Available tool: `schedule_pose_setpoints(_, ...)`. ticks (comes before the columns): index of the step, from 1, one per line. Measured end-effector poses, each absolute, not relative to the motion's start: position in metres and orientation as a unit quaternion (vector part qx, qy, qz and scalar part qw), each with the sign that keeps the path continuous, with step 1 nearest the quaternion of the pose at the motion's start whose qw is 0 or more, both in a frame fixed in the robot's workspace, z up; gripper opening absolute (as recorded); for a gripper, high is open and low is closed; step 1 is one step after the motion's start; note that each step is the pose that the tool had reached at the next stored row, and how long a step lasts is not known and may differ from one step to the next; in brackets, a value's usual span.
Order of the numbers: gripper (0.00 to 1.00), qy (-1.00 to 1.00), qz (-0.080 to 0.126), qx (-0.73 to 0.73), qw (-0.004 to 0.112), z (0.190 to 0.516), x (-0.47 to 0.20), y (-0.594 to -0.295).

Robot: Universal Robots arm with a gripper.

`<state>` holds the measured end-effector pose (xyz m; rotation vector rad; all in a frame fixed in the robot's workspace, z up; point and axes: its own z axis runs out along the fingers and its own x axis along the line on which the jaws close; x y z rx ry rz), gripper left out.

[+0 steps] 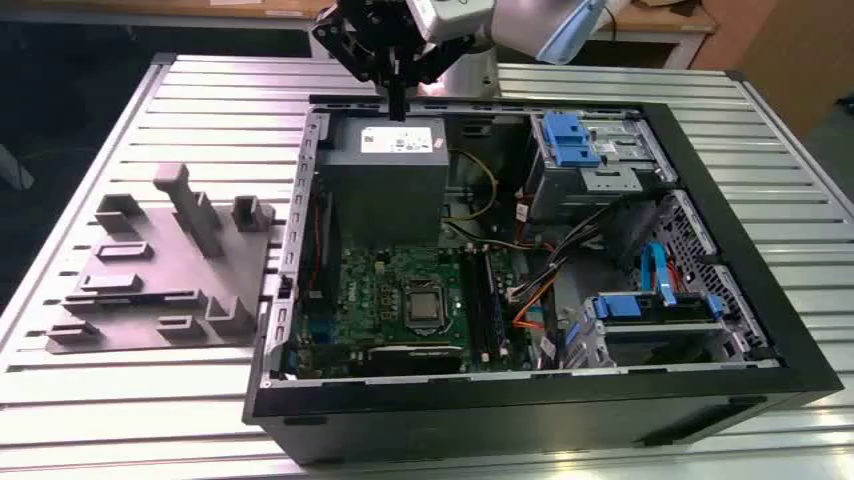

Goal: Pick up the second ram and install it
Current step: 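Reach for the second ram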

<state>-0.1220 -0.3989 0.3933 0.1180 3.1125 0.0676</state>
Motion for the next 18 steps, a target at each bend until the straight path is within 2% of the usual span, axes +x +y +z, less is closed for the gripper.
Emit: schedule_pose_setpoints(18,0.1,0.999,0.022,0.038,0.013,0.3933,-0.1291,-0.3989)
